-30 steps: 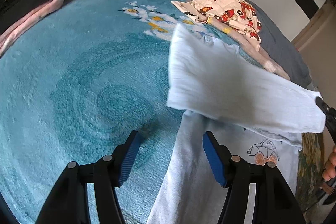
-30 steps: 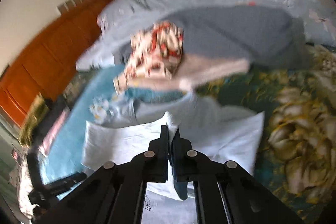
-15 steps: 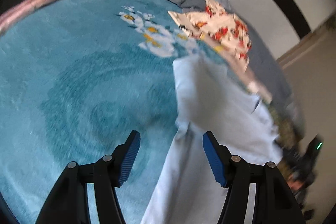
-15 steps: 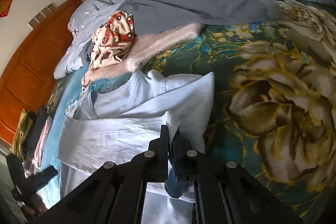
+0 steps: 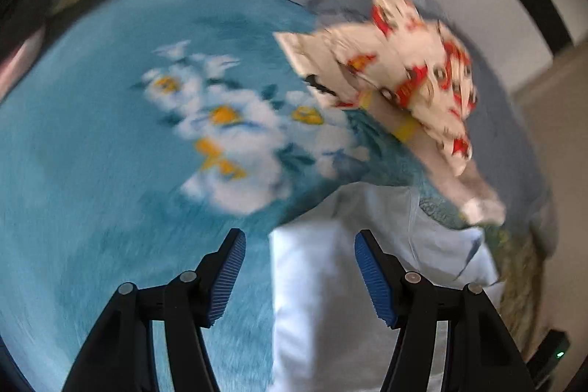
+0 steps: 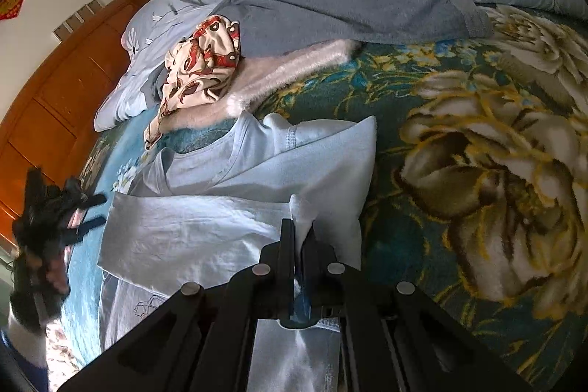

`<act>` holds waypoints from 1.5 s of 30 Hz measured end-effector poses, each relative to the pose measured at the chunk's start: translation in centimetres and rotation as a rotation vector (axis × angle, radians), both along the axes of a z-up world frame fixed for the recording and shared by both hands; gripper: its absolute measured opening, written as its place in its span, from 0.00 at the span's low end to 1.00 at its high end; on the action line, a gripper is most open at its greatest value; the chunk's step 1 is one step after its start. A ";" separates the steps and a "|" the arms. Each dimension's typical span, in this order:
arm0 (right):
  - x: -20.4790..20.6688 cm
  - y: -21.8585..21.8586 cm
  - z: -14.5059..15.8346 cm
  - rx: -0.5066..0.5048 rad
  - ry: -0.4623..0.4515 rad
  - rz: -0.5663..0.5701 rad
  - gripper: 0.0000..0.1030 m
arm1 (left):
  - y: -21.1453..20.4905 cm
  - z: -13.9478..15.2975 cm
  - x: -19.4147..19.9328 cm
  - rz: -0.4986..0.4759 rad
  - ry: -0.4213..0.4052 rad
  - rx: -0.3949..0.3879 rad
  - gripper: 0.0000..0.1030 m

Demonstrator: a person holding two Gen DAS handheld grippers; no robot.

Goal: Fold clothes

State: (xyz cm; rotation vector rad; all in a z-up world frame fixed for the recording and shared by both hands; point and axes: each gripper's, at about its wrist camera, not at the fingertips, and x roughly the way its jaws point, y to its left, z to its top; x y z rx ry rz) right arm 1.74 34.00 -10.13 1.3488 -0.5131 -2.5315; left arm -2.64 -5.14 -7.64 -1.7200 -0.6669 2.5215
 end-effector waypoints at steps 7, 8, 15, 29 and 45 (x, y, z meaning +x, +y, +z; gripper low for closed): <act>-0.2 0.2 -0.6 -0.012 -0.024 -0.004 0.03 | 2.6 -1.7 -4.0 -0.135 -0.121 -0.177 0.64; -0.2 0.1 -0.6 -0.012 -0.026 -0.005 0.03 | 2.9 -1.9 -4.1 -0.148 -0.128 -0.223 0.64; -0.4 0.0 -0.9 -0.006 -0.026 -0.002 0.03 | 0.8 -1.9 -3.7 -0.141 -0.092 -0.455 0.66; -0.4 0.5 -0.7 0.018 -0.008 -0.036 0.03 | -2.3 1.8 1.5 -0.048 0.123 -0.217 0.63; 1.0 -3.7 1.9 0.200 0.076 0.110 0.27 | 8.1 0.4 6.0 -0.368 0.182 -0.217 0.64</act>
